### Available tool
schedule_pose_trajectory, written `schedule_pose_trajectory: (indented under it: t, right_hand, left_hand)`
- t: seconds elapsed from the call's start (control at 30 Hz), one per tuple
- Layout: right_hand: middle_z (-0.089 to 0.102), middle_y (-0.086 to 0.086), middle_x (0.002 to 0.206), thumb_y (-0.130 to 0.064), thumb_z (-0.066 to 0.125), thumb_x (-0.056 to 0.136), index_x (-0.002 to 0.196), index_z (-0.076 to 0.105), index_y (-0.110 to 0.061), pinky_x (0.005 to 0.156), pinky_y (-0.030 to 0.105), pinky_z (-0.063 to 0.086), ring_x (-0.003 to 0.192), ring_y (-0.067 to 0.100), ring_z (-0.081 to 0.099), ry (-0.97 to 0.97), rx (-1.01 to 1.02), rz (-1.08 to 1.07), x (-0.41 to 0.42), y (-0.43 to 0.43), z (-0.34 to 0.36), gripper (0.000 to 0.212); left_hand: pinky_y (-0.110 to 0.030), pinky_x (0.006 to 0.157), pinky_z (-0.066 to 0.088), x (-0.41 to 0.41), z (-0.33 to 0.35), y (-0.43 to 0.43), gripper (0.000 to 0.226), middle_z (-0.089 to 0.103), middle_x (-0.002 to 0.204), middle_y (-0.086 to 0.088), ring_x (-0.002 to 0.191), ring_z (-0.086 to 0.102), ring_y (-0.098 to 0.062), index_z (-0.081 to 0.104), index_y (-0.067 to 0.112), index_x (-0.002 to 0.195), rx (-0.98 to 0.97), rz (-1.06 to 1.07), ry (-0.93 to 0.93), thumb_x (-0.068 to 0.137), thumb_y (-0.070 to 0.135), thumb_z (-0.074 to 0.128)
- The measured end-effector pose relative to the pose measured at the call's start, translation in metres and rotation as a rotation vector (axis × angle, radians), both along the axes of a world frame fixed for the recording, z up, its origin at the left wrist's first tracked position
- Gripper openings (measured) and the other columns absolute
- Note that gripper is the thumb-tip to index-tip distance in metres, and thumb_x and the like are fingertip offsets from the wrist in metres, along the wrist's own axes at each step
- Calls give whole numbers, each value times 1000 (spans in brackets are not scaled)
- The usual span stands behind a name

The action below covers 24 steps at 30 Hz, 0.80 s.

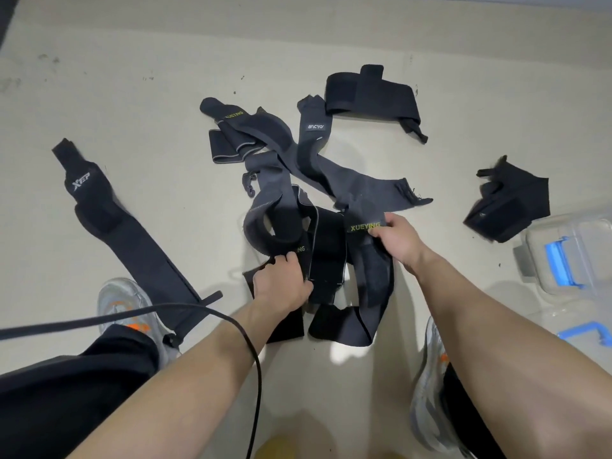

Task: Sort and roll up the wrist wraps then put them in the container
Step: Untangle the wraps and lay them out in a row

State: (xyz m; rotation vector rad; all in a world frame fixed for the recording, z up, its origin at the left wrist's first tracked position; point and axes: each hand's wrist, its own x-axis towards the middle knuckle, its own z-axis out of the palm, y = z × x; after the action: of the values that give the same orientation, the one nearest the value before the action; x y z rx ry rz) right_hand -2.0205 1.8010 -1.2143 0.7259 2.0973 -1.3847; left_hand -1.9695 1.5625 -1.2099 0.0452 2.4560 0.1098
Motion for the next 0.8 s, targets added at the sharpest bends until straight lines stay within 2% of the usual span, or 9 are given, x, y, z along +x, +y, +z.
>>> schedule_pose_trajectory:
  t: [0.07, 0.2, 0.37, 0.5, 0.57, 0.63, 0.67, 0.73, 0.8]
  right_hand:
    - [68, 4, 83, -14, 64, 86, 88, 67, -3, 79, 35, 49, 79, 21, 63, 10, -2, 6, 2, -3, 12, 12]
    - [58, 6, 75, -34, 67, 63, 85, 59, 11, 68, 32, 41, 70, 18, 55, 64, -117, -21, 4, -7, 60, 51]
    - [61, 5, 70, -15, 63, 76, 78, 62, -7, 60, 27, 38, 66, 20, 53, 116, -289, -19, -7, -14, 149, 8]
    - [64, 13, 87, -17, 62, 64, 89, 67, -2, 77, 37, 39, 85, 28, 57, 188, -389, 47, -15, -21, 232, 29]
    - [65, 17, 99, -19, 66, 59, 107, 65, 9, 85, 39, 40, 93, 29, 58, 240, -438, 50, -15, -27, 274, 55]
    - [62, 20, 105, -21, 69, 56, 114, 63, 9, 88, 40, 40, 97, 29, 56, 293, -514, 55, -12, -33, 313, 65]
    - [61, 20, 105, -19, 69, 57, 114, 63, 6, 87, 40, 40, 97, 29, 56, 317, -546, 56, -10, -35, 329, 63]
    - [62, 20, 106, -12, 66, 66, 114, 64, 5, 87, 40, 42, 97, 28, 57, 349, -581, 77, -8, -38, 355, 51]
    - [67, 22, 109, -10, 62, 75, 113, 66, 9, 92, 42, 46, 99, 29, 61, 344, -573, 111, -6, -38, 370, 43]
  left_hand:
    - [-40, 77, 45, -1, 4, -2, 51, 59, 122, -5, 110, 63, -30, 46, 16, 124, 20, 27, -28, 89, 50, 58]
    - [-44, 85, 52, -11, 32, -6, 44, 59, 111, -1, 102, 62, -28, 51, 19, 112, 75, 136, -106, 83, 52, 57]
    - [-39, 90, 53, -45, 104, -3, 28, 69, 105, -9, 101, 65, -31, 60, 10, 95, 331, 299, -145, 93, 38, 58]
    - [-25, 60, 45, -74, 195, 7, 35, 70, 84, -10, 70, 58, -21, 68, 8, 78, 640, 458, -184, 101, 31, 55]
    - [-22, 55, 38, -78, 241, 11, 40, 62, 76, -4, 64, 52, -16, 59, 16, 71, 846, 592, -316, 106, 32, 47]
    - [-25, 65, 42, -76, 279, 12, 35, 53, 69, 2, 67, 52, -15, 54, 21, 77, 1017, 673, -404, 107, 33, 43]
    - [-29, 76, 50, -73, 295, 11, 31, 60, 71, 2, 72, 60, -16, 60, 19, 84, 1078, 691, -393, 107, 34, 44]
    - [-37, 93, 58, -66, 324, 9, 27, 76, 90, -2, 88, 72, -22, 70, 10, 108, 1222, 743, -326, 106, 28, 51]
    - [-39, 90, 61, -62, 346, 4, 27, 77, 109, -12, 96, 73, -27, 67, 1, 124, 1362, 819, -240, 103, 13, 55]
